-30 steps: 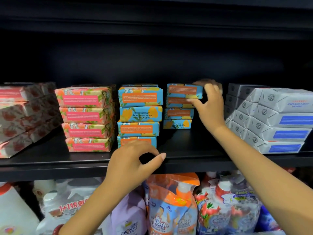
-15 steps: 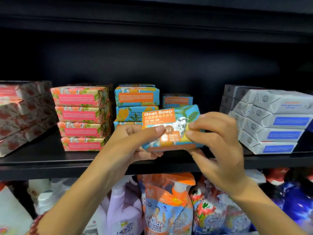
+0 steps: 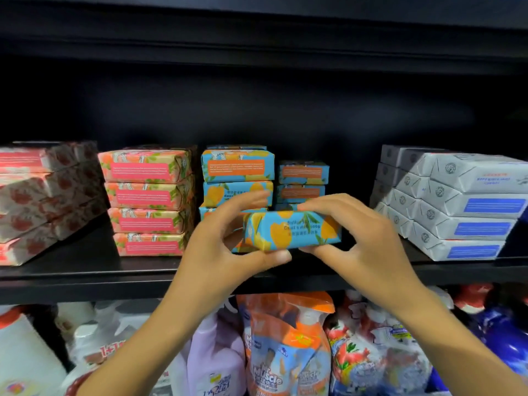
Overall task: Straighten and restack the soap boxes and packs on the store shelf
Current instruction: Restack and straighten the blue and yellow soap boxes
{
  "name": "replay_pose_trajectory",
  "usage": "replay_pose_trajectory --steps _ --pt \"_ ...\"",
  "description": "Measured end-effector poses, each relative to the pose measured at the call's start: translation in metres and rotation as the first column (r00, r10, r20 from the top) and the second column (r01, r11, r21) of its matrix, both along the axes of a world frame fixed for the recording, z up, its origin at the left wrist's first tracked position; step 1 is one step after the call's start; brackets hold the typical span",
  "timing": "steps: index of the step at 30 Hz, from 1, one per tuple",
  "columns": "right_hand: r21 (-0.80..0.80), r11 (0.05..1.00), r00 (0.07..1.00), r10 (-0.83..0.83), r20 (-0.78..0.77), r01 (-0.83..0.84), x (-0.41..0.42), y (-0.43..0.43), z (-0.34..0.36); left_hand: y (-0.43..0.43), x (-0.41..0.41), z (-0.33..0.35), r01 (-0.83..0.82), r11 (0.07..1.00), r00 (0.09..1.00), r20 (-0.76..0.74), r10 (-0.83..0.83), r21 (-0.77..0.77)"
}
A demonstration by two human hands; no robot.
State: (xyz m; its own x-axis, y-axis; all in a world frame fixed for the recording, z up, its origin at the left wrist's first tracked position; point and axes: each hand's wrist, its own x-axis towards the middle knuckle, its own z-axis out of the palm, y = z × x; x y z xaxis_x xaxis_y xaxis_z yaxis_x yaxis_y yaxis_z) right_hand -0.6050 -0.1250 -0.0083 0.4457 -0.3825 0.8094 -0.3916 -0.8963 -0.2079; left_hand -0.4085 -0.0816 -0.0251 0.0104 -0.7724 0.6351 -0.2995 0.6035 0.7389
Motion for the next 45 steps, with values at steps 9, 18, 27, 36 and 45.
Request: replay_pose_trajectory --steps 9,18,27,36,45 --pt "-0.379 0.925 0.997 -0.027 -0.074 -0.003 0.001 -0.005 -0.019 0.006 0.002 0.001 -0.098 0.995 0.990 0.104 0.096 0.013" --pt "0.406 0.913 0.997 0.067 -0.046 -0.043 -0.001 -0.012 -0.004 0.001 0.007 -0.010 -0.064 0.912 0.827 0.490 0.275 -0.405" --pt "-0.223 0.973 0.998 -0.058 0.024 0.062 0.016 0.000 -0.016 0.001 0.020 -0.007 -0.121 0.991 0.938 0.320 0.135 -0.065" --pt "-0.186 0.982 1.000 0.019 0.020 -0.015 0.023 -0.009 -0.037 0.010 0.037 -0.004 -0.168 0.983 0.953 0.244 0.181 -0.072" --pt "0.126 0.953 0.954 -0.255 -0.158 0.276 0.009 -0.022 -0.057 0.011 0.063 -0.024 -0.225 0.974 0.940 0.270 0.207 0.036"
